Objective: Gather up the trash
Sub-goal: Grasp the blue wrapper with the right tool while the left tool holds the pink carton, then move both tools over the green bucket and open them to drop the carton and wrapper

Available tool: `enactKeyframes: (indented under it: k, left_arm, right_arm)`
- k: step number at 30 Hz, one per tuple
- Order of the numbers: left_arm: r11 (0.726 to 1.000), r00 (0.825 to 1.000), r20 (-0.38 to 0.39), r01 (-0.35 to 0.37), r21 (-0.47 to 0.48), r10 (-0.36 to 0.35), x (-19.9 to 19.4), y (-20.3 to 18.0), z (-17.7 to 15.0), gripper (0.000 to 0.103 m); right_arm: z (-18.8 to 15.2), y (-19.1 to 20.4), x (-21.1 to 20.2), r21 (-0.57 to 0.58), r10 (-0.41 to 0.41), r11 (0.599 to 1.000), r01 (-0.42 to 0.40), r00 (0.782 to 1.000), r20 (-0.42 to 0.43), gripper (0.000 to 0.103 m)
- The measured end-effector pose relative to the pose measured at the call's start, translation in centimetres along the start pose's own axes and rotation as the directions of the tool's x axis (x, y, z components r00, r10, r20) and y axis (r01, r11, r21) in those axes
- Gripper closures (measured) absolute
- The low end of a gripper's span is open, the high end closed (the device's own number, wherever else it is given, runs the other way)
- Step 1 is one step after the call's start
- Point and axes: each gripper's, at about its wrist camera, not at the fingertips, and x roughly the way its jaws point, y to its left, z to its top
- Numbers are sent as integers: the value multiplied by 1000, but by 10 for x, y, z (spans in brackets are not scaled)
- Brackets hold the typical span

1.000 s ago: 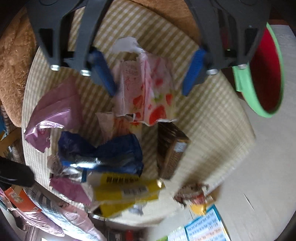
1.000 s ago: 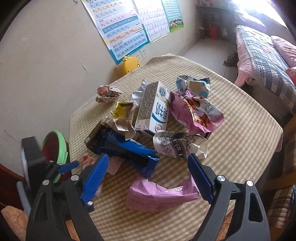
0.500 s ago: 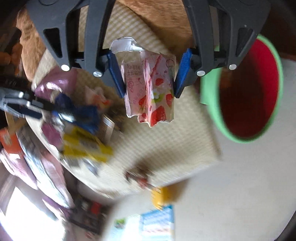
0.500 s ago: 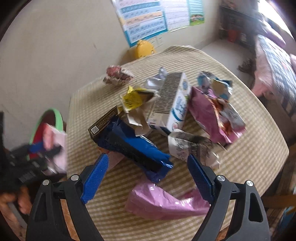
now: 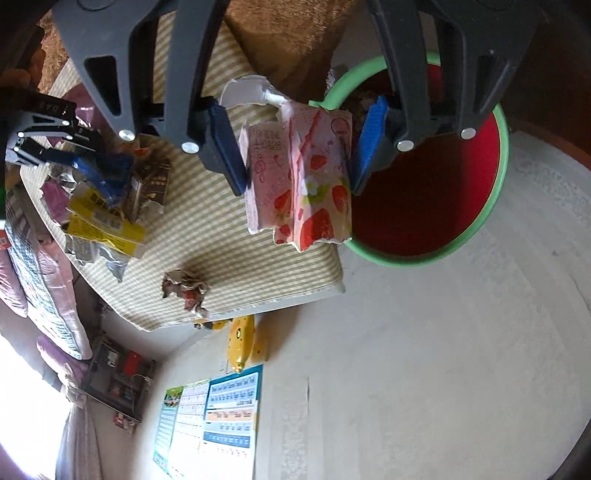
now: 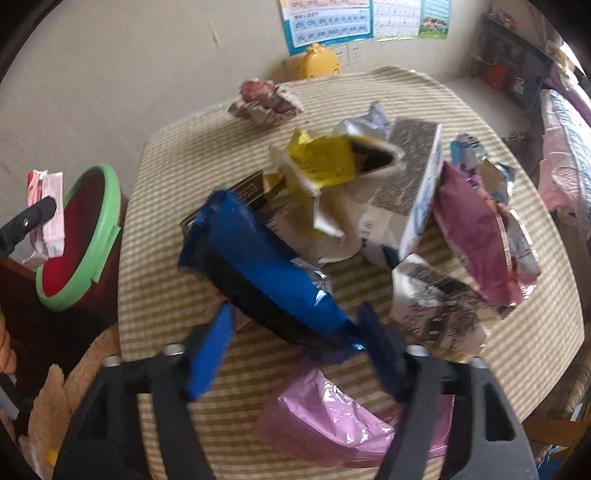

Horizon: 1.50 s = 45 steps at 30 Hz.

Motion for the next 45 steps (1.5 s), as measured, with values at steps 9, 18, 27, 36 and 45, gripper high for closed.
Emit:
enactKeyframes:
  k: [9, 18, 27, 36, 45]
  left_arm:
    - [999, 1000, 11, -19, -29, 19, 3, 7, 1, 48]
    - [999, 999, 23, -34, -24, 35, 1, 5, 2, 48]
    - [997, 995, 69, -64, -34, 66, -8, 13, 7, 48]
    - [995, 995, 65, -78, -64, 82, -4, 26, 6, 48]
    - [992, 993, 65, -90, -93, 96, -1, 42, 4, 48]
  right_arm:
    - [-9, 3, -25, 43, 46, 998, -49, 997, 61, 74]
    - [-4, 1, -75, 120, 139, 979, -164, 971, 193, 74]
    - [11, 18, -90, 100, 182, 973, -210, 954, 237, 74]
    - [23, 47, -85, 52, 220, 970, -239, 946, 238, 74]
    - [36, 80, -75, -18, 252, 967, -254, 946, 206, 74]
